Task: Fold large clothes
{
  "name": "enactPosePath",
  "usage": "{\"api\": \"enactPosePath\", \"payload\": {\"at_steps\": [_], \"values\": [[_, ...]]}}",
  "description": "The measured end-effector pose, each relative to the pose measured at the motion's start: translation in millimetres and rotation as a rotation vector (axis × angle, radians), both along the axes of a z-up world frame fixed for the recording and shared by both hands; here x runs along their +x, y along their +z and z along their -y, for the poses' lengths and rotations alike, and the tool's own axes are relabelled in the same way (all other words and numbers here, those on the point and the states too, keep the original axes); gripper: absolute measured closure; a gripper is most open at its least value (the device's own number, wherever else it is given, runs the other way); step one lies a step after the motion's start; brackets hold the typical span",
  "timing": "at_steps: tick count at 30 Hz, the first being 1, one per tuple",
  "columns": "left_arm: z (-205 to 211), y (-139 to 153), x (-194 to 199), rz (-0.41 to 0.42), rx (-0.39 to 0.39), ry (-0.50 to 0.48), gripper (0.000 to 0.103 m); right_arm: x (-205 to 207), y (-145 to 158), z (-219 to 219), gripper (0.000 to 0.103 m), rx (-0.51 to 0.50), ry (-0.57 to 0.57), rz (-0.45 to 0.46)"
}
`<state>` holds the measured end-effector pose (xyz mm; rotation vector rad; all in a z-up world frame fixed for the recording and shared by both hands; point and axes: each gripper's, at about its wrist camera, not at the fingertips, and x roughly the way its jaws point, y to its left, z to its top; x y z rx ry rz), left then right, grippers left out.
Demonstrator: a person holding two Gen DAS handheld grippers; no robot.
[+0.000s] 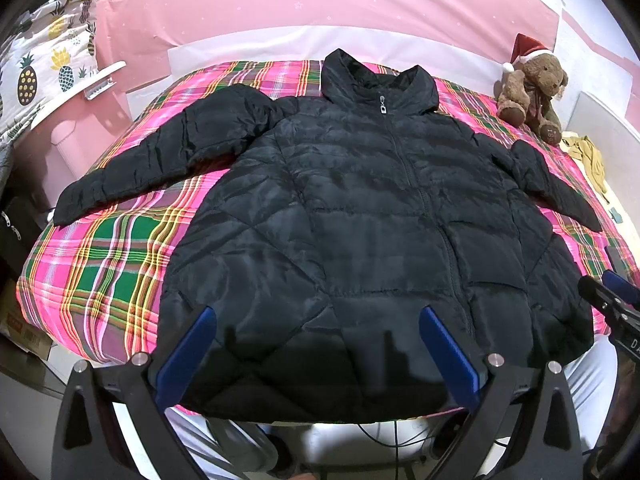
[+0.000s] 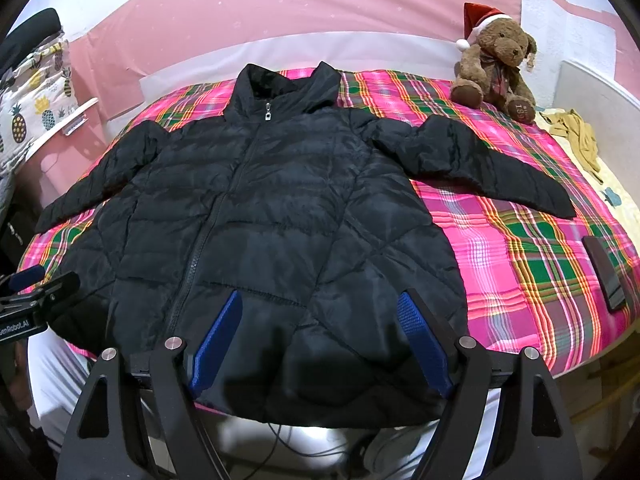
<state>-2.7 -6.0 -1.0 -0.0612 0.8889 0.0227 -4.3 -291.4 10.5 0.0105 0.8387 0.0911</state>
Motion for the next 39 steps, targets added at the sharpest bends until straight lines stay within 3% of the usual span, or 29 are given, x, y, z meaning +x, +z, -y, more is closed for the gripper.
{"api": "enactPosePath", "payload": {"at_steps": [39], "values": [[-0.4, -3.7, -1.6, -0.004, -0.006, 0.0, 0.0, 0.3, -1.8, -0.7, 0.023, -0.006, 0.001, -0.007]]}}
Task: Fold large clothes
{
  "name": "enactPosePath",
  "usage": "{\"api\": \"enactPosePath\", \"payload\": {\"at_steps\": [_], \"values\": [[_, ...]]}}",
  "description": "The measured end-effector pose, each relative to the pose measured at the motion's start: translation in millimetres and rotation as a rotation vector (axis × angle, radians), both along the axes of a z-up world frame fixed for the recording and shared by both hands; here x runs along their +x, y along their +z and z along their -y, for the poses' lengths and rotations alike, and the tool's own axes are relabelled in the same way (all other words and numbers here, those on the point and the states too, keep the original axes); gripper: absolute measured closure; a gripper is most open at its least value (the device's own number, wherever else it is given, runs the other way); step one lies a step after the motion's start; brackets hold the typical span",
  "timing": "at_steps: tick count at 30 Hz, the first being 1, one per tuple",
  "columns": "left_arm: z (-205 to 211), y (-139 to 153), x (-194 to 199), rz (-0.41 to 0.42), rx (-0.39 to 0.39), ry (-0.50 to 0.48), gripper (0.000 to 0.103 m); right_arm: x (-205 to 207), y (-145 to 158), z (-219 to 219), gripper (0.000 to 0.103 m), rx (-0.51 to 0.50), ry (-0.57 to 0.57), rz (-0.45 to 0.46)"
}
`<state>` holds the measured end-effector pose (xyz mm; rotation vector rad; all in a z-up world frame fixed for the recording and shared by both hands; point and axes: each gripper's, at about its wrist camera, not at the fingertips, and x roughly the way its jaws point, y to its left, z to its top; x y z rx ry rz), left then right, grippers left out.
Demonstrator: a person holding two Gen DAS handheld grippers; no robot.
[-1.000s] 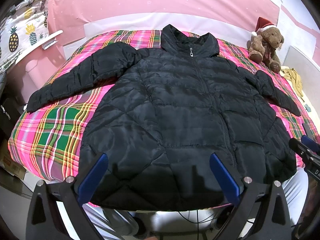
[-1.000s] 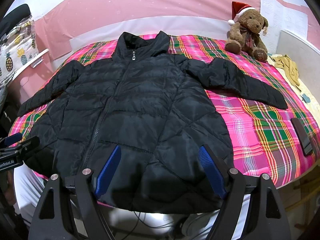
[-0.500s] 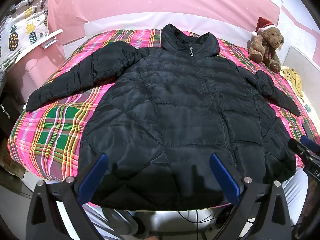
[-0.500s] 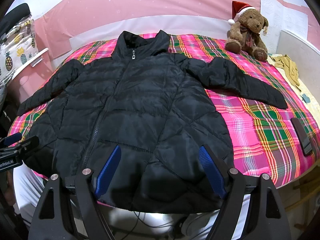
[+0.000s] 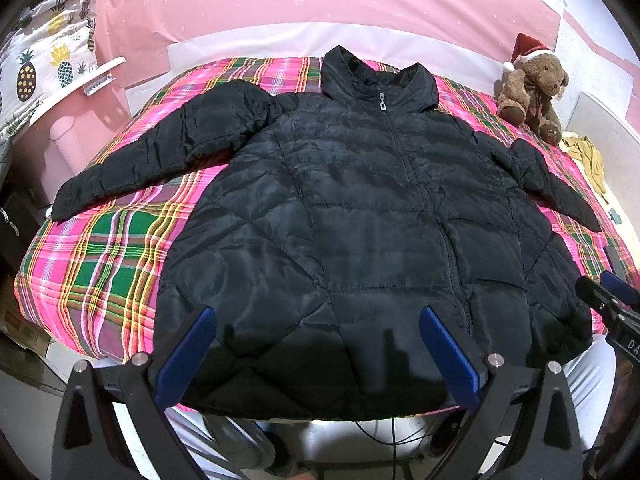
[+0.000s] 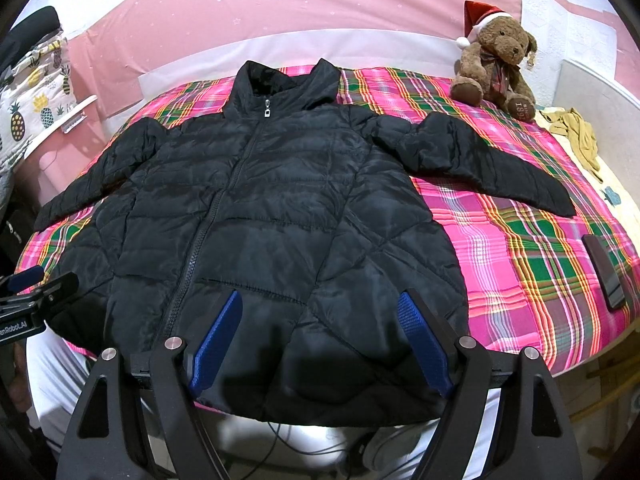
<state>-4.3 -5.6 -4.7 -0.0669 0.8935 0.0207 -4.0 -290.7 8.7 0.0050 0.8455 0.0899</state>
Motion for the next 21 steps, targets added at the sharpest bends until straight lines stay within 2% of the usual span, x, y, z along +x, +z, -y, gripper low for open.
{"api": "enactPosePath", "payload": {"at_steps": [21], "values": [[-3.6, -4.6, 4.0, -0.011, -0.004, 0.008, 0.0, 7.4, -5.1, -3.1, 0.023, -0.014, 0.011, -0.01]]}}
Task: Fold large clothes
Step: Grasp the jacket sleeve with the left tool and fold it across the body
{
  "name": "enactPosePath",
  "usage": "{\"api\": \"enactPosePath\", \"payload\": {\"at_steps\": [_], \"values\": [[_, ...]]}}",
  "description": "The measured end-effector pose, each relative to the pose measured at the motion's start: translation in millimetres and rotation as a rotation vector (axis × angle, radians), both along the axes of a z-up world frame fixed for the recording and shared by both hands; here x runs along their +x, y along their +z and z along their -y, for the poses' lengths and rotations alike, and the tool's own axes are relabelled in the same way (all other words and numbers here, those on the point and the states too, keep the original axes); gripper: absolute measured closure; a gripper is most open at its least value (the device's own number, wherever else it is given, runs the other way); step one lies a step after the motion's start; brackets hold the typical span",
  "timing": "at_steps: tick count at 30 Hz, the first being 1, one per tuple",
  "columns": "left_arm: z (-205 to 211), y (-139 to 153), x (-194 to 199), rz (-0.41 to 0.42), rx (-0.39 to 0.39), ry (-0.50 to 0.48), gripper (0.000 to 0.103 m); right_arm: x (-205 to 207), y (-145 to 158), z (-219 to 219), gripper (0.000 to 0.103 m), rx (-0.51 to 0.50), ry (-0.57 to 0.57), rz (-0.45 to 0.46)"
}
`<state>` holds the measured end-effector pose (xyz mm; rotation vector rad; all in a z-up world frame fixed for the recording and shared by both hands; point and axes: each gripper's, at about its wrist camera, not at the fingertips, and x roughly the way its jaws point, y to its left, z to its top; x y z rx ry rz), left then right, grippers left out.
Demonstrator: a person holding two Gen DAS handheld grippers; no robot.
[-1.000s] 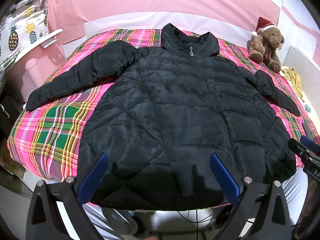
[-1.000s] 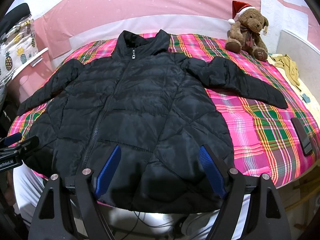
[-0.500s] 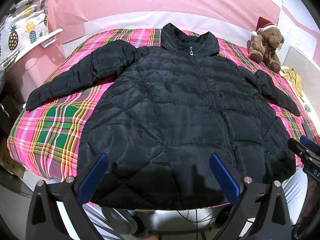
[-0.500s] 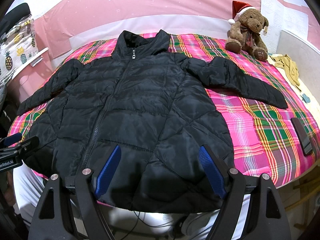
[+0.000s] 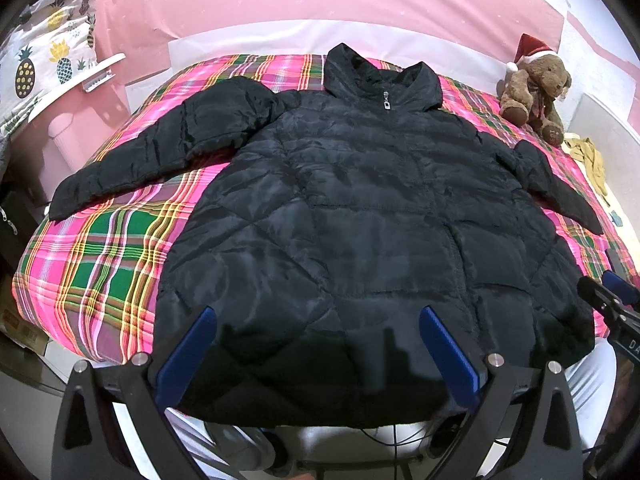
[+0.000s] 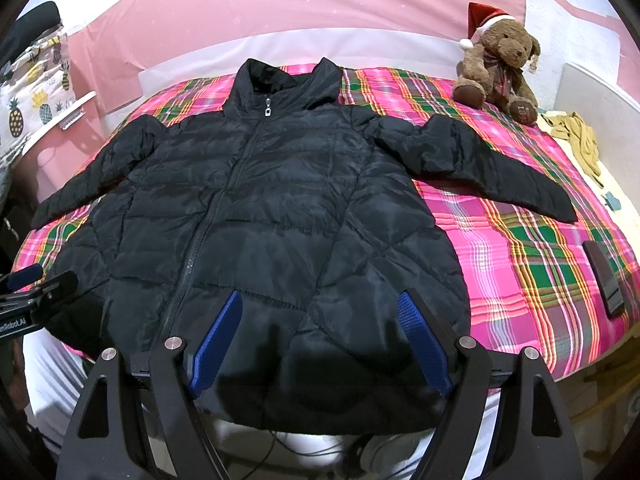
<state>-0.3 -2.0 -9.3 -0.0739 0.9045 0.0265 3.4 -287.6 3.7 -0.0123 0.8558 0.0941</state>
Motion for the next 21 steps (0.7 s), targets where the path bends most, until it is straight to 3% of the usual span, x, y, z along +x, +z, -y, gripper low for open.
{"api": "enactPosePath", "payload": {"at_steps": [12, 21], "values": [[-43, -10, 38, 0.0, -0.019, 0.084, 0.0, 54, 0, -30, 0.023, 0.022, 0.113, 0.021], [-130, -25, 81, 0.021, -0.047, 0.273, 0.0, 117, -5, -77, 0.023, -0.012, 0.233, 0.027]]}}
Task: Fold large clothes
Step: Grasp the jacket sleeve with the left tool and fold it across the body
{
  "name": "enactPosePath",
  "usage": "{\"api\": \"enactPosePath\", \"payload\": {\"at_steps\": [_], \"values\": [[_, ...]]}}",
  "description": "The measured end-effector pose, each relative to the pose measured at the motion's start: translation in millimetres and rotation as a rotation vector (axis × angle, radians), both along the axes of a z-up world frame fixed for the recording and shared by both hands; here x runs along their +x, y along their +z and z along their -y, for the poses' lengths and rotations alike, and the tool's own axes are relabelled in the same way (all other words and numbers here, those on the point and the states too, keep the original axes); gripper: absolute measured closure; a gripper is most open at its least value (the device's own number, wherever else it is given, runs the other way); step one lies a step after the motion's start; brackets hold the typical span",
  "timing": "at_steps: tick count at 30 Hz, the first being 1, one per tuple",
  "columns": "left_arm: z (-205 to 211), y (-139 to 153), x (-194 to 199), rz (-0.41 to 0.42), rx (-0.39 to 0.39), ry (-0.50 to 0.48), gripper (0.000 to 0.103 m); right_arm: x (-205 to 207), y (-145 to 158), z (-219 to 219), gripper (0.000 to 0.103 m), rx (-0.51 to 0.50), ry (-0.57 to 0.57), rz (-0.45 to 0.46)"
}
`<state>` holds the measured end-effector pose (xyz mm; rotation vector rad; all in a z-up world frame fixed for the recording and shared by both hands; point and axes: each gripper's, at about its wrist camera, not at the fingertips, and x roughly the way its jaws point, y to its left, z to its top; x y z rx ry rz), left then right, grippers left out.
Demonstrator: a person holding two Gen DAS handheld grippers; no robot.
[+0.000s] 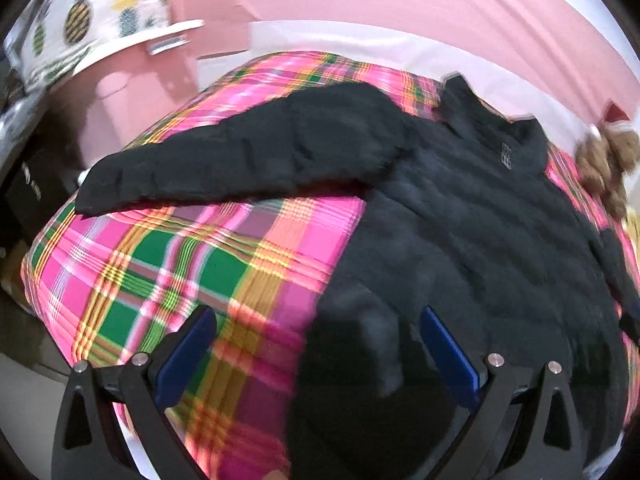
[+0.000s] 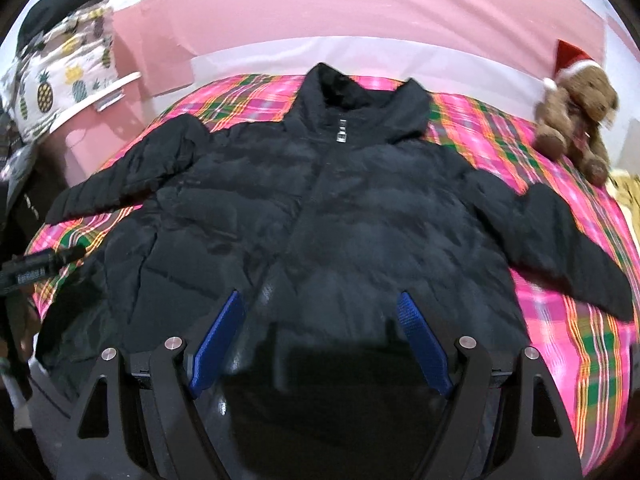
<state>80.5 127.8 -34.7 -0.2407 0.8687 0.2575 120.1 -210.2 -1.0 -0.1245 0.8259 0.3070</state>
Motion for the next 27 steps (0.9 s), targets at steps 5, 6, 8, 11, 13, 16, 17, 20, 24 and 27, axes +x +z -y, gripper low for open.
{"api": "enactPosePath", "payload": {"at_steps": [5, 6, 8, 11, 13, 16, 17, 20, 24, 27], "values": [[-53, -9, 22, 0.022, -0.034, 0.115, 0.005, 30, -10, -21, 0.023, -0.023, 0.043, -0.01], [-62, -12, 28, 0.021, -0.026, 0.134, 0.005, 34, -12, -24, 0.023, -0.03, 0.047, -0.013], [-80, -19, 37, 0.019, -0.033, 0.171, 0.005, 45, -16, -29, 0.023, -0.038, 0.055, -0.019], [-102, -31, 50, 0.004, -0.071, 0.208, 0.005, 58, -23, -32, 0.023, -0.055, 0.052, -0.023], [-118, -39, 56, -0.002, -0.097, 0.247, 0.006, 66, -26, -33, 0.023, -0.061, 0.048, -0.027], [-134, -49, 64, 0.001, -0.134, 0.284, 0.006, 75, -31, -29, 0.023, -0.075, 0.03, -0.027], [-138, -51, 67, 0.007, -0.13, 0.292, 0.006, 79, -33, -27, 0.023, -0.078, 0.025, -0.029], [-144, -55, 76, 0.025, -0.118, 0.299, 0.008, 87, -38, -20, 0.023, -0.089, 0.002, -0.034], [-151, -57, 88, 0.033, -0.09, 0.321, 0.022, 93, -44, -10, 0.023, -0.095, -0.023, -0.04], [-154, -53, 97, 0.035, -0.082, 0.305, 0.05, 94, -48, -5, 0.023, -0.104, -0.028, -0.047]]}}
